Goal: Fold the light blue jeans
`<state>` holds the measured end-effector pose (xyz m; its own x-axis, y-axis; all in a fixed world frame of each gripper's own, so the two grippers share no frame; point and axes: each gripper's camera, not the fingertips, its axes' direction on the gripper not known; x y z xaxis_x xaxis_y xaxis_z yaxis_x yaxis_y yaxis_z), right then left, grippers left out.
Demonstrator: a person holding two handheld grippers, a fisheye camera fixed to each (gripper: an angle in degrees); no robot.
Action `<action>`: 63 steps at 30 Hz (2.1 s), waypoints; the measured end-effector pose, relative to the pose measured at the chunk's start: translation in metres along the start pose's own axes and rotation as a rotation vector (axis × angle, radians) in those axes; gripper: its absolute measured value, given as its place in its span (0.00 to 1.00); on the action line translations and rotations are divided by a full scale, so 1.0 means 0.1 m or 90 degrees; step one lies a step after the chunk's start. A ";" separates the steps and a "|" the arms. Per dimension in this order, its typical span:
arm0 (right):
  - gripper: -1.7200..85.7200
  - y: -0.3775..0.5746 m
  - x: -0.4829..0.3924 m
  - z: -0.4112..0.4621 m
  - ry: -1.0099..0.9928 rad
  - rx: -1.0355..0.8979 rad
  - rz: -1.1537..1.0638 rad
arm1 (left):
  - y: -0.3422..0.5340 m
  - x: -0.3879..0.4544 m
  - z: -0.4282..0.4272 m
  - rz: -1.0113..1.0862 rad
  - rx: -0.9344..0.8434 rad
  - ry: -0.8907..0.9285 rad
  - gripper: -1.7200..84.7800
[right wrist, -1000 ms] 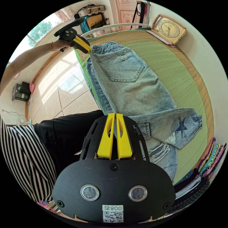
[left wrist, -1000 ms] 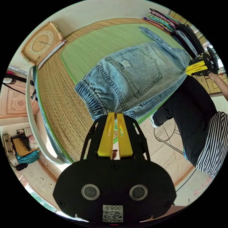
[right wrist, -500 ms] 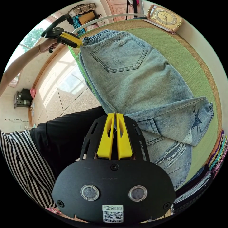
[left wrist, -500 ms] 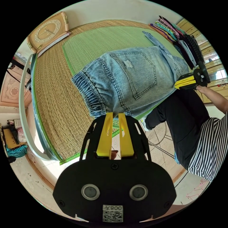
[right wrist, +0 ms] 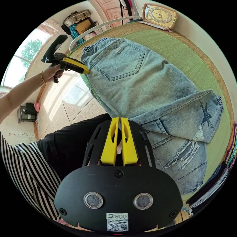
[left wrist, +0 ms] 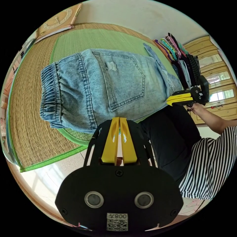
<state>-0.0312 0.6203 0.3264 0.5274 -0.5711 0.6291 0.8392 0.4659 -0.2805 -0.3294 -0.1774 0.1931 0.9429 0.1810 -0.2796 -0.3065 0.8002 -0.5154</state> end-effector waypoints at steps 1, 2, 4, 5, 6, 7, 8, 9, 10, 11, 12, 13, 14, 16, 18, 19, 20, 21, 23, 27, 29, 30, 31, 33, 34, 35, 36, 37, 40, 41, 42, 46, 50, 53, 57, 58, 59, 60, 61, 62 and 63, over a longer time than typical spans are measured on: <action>0.04 0.04 0.02 -0.08 -0.014 0.021 0.015 | 0.02 -0.06 0.02 -0.016 0.003 0.015 0.02; 0.03 0.09 0.04 -0.16 -0.029 0.044 0.027 | 0.03 -0.08 0.04 -0.016 0.000 0.011 0.02; 0.03 0.14 0.10 -0.29 -0.056 0.074 0.051 | 0.04 -0.08 0.08 -0.005 -0.012 -0.016 0.02; 0.03 0.18 0.16 -0.37 -0.065 0.093 0.071 | 0.04 -0.08 0.10 0.002 -0.018 -0.031 0.02; 0.03 0.20 0.19 -0.40 -0.065 0.104 0.082 | 0.03 -0.08 0.12 0.004 -0.020 -0.035 0.02; 0.02 0.23 0.25 -0.45 -0.060 0.120 0.101 | 0.02 -0.09 0.14 0.004 -0.023 -0.041 0.02; 0.02 0.24 0.32 -0.46 -0.055 0.126 0.121 | 0.02 -0.11 0.17 0.001 -0.022 -0.040 0.02; 0.02 0.24 0.35 -0.45 -0.056 0.125 0.130 | 0.02 -0.11 0.18 -0.001 -0.020 -0.036 0.02; 0.02 0.22 0.41 -0.41 -0.056 0.118 0.142 | 0.01 -0.12 0.19 0.001 -0.009 -0.020 0.02; 0.02 0.20 0.46 -0.33 -0.039 0.101 0.152 | 0.00 -0.10 0.18 0.005 0.011 -0.005 0.02; 0.02 0.18 0.47 -0.27 -0.026 0.083 0.156 | -0.01 -0.08 0.18 0.008 0.024 0.002 0.03; 0.02 0.15 0.51 -0.12 -0.026 0.043 0.162 | -0.03 -0.02 0.18 0.015 0.048 0.021 0.03; 0.02 0.15 0.52 -0.06 -0.034 0.041 0.172 | -0.08 0.04 0.20 0.026 0.070 0.051 0.03; 0.02 0.16 0.53 -0.09 -0.050 0.055 0.180 | -0.18 0.17 0.28 0.046 0.100 0.098 0.04; 0.03 0.17 0.56 -0.15 -0.072 0.061 0.190 | -0.33 0.31 0.42 0.071 0.112 0.148 0.06; 0.03 0.18 0.60 -0.22 -0.067 0.071 0.204 | -0.45 0.39 0.54 0.079 0.110 0.171 0.07; 0.03 0.20 0.67 -0.32 -0.053 0.089 0.221 | -0.59 0.45 0.66 0.082 0.105 0.198 0.08; 0.04 0.20 0.71 -0.38 -0.048 0.099 0.228 | -0.67 0.48 0.72 0.083 0.101 0.212 0.09; 0.06 0.14 0.97 -0.60 -0.039 0.129 0.267 | -0.96 0.54 0.97 0.076 0.086 0.246 0.10; 0.10 -0.16 1.43 -0.84 -0.056 0.161 0.308 | -1.31 0.58 1.27 0.048 0.062 0.271 0.10; 0.11 -0.46 1.64 -0.91 -0.025 0.158 0.327 | -1.46 0.62 1.43 0.041 0.046 0.278 0.10; 0.11 -0.55 1.69 -0.92 -0.020 0.154 0.331 | -1.50 0.64 1.47 0.042 0.039 0.281 0.10; 0.12 -0.71 1.78 -0.92 -0.012 0.142 0.341 | -1.55 0.68 1.54 0.050 0.028 0.291 0.09; 0.12 -0.94 1.88 -0.90 -0.001 0.124 0.353 | -1.60 0.74 1.62 0.056 0.023 0.297 0.07; 0.12 -1.08 1.92 -0.88 0.021 0.106 0.356 | -1.62 0.79 1.64 0.059 0.027 0.295 0.05; 0.12 -1.21 1.95 -0.83 0.043 0.079 0.360 | -1.63 0.83 1.66 0.062 0.034 0.293 0.05; 0.12 -1.27 1.96 -0.79 0.052 0.066 0.360 | -1.64 0.86 1.68 0.064 0.036 0.294 0.04; 0.12 -1.36 1.98 -0.72 0.062 0.037 0.361 | -1.66 0.91 1.70 0.068 0.037 0.296 0.04; 0.11 -1.50 2.00 -0.56 0.058 -0.017 0.369 | -1.71 1.05 1.73 0.088 0.039 0.286 0.03; 0.10 -1.51 1.97 -0.55 0.057 -0.023 0.367 | -1.74 1.12 1.75 0.099 0.037 0.279 0.03; 0.10 -1.51 1.96 -0.56 0.057 -0.024 0.366 | -1.75 1.15 1.75 0.103 0.037 0.276 0.03; 0.04 -1.39 1.80 -0.68 0.098 -0.029 0.349 | -1.84 1.41 1.76 0.137 0.041 0.261 0.03; 0.03 -1.05 1.58 -1.03 0.148 -0.003 0.336 | -1.89 1.74 1.77 0.188 0.032 0.248 0.03; 0.03 -0.67 1.35 -1.34 0.165 0.036 0.331 | -1.88 2.02 1.79 0.232 0.020 0.227 0.03; 0.03 -0.10 1.03 -1.57 0.192 0.072 0.346 | -1.86 2.32 1.84 0.261 0.009 0.189 0.03; 0.03 0.10 0.94 -1.59 0.194 0.084 0.359 | -1.86 2.42 1.87 0.270 0.005 0.178 0.03; 0.03 0.30 0.85 -1.58 0.193 0.095 0.379 | -1.86 2.50 1.91 0.277 -0.002 0.166 0.03; 0.03 0.40 0.82 -1.56 0.190 0.099 0.389 | -1.86 2.55 1.93 0.280 -0.007 0.160 0.03; 0.03 0.58 0.76 -1.50 0.188 0.106 0.406 | -1.87 2.63 1.99 0.286 -0.019 0.144 0.03; 0.03 0.74 0.71 -1.41 0.182 0.108 0.430 | -1.89 2.71 2.04 0.290 -0.029 0.131 0.03; 0.03 0.82 0.68 -1.36 0.178 0.107 0.440 | -1.89 2.74 2.07 0.293 -0.035 0.124 0.03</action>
<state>0.0915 0.5275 0.2478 0.9583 -0.2510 0.1370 0.2856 0.8636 -0.4155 0.0144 -0.1607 0.3820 0.6681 0.3933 -0.6316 -0.6962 0.6301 -0.3440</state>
